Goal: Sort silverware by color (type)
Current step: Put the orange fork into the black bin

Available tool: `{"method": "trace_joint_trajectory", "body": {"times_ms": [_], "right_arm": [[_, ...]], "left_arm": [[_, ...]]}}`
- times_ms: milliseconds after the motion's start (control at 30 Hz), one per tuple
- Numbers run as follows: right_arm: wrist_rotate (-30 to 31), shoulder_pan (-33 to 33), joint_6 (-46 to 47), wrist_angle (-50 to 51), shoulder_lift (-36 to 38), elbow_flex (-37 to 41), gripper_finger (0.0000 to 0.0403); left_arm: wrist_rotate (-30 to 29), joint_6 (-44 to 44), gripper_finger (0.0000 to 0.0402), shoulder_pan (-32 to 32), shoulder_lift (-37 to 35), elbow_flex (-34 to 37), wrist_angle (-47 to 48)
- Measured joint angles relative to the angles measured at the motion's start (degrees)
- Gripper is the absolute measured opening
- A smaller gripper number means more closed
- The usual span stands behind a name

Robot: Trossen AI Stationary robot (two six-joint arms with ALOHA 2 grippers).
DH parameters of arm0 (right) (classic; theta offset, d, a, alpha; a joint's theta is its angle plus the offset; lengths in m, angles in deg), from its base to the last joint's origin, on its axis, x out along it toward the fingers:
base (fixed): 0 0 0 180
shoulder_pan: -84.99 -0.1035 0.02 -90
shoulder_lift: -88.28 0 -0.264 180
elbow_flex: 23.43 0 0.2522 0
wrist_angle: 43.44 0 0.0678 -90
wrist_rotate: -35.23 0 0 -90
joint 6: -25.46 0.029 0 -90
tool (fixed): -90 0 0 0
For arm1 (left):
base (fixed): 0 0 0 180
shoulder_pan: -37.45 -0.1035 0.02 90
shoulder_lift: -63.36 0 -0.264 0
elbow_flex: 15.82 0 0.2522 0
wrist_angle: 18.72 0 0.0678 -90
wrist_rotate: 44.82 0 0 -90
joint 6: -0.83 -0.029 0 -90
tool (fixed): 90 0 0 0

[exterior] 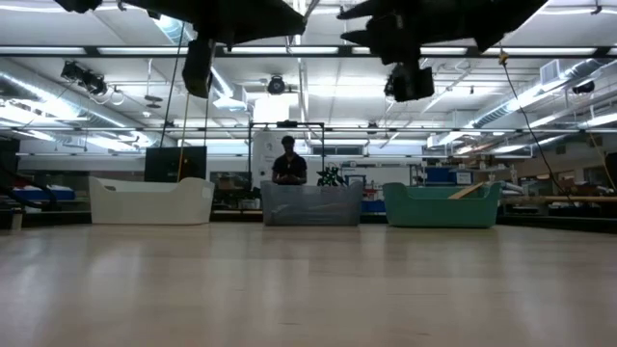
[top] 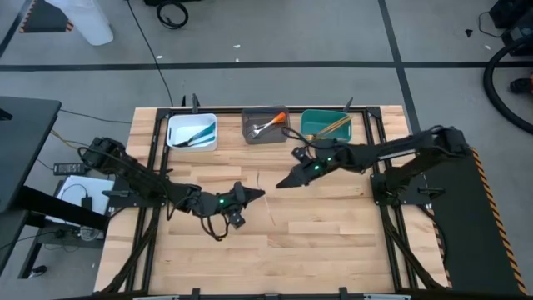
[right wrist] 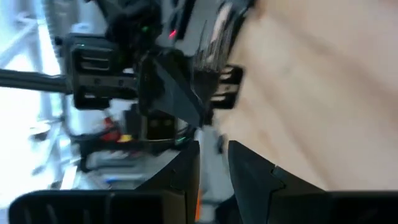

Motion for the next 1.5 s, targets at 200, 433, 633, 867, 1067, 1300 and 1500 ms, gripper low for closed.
{"method": "trace_joint_trajectory", "body": {"times_ms": [200, 433, 633, 867, 1067, 1300, 1500], "right_arm": [[10.6, -1.4, -9.0, 10.1, 6.7, 0.0, 0.0094], [18.8, -4.2, -17.0, 13.6, 9.4, 0.0, 0.0093], [25.1, -7.4, -22.8, 26.1, 7.4, -7.1, 0.0093], [32.5, -10.7, -27.5, 45.8, 1.0, -21.2, 0.0093], [34.2, -11.8, -29.6, 56.6, -6.3, -31.5, 0.0093], [38.5, -13.0, -33.1, 66.8, -13.2, -42.6, 0.0093], [39.7, -13.7, -35.0, 67.9, -14.8, -44.9, 0.0093]], "left_arm": [[0.2, 3.9, 0.0018, -3.2, 0.0, 0.0, 0.9], [1.4, 9.9, 0.0018, -6.5, 0.0, 0.0, 2.9], [7.7, 16.9, 0.0018, -10.0, 0.0, 0.0, 6.3], [9.3, 23.1, 0.0018, -13.4, 0.0, 0.0, 7.8], [9.8, 27.3, 0.0018, -14.8, 0.0, 0.0, 9.3], [9.8, 33.8, 0.0018, -17.0, 0.0, 0.0, 10.8], [9.7, 38.4, 0.0018, -18.7, 0.0, 0.0, 11.2]]}}
